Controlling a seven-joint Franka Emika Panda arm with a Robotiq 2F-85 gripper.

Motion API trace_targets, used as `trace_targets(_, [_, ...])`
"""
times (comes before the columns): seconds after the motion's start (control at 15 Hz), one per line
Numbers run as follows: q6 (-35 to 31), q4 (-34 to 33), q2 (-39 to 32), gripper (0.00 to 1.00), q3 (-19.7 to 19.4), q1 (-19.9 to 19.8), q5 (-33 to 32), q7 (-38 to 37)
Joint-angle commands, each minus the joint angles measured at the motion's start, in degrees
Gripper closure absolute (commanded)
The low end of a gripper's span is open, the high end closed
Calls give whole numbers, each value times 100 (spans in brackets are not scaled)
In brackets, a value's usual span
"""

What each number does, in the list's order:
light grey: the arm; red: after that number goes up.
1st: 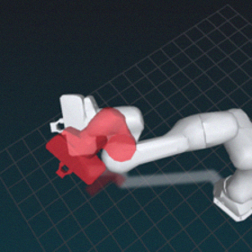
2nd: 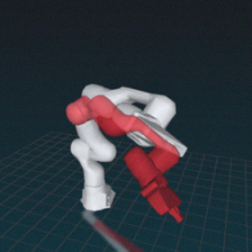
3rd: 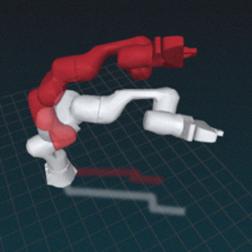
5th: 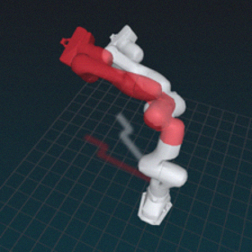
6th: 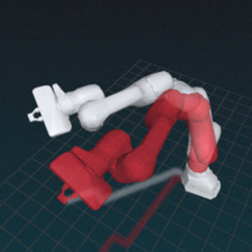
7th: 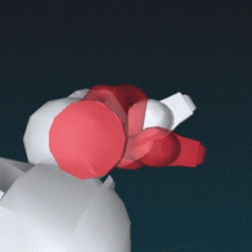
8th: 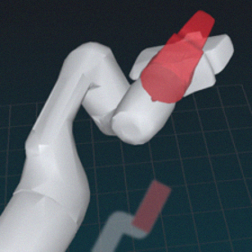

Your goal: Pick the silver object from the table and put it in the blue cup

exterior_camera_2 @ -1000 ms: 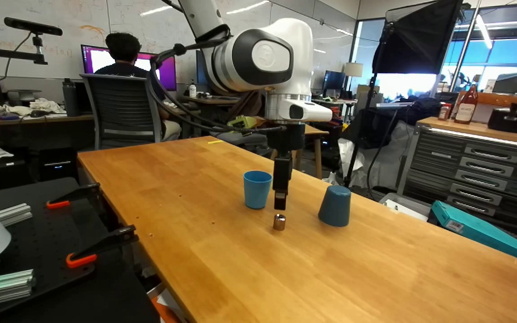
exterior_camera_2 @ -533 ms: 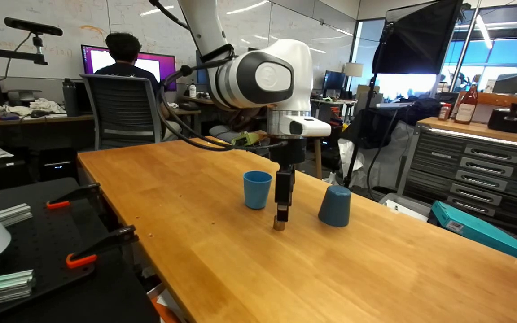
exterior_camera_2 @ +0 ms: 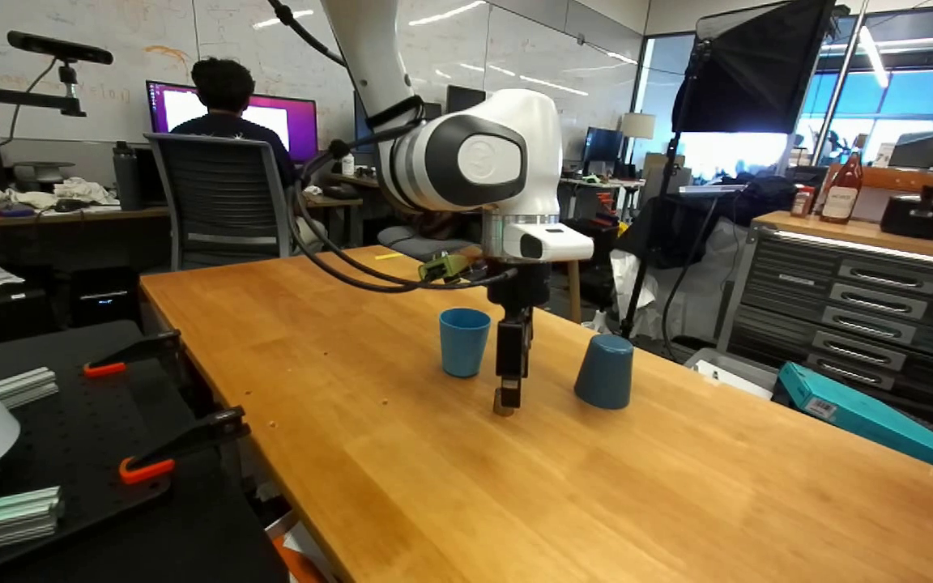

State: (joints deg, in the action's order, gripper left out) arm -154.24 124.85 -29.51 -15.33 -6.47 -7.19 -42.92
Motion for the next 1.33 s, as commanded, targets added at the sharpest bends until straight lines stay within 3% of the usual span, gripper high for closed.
trace_targets(0.0, [-146,-268,-349,0,-119,203,276,-11])
trace_targets(0.27, [-194,-153,-499,0,-70,250,456,47])
trace_targets(0.33, [-240,-134,-535,25,-89,304,469,26])
trace_targets(0.47, [-369,-104,-583,34,-130,403,512,-3])
trace_targets(0.93, [-758,-44,-603,88,-514,807,367,-79])
trace_targets(1.27, [-359,120,-154,87,-554,881,331,223])
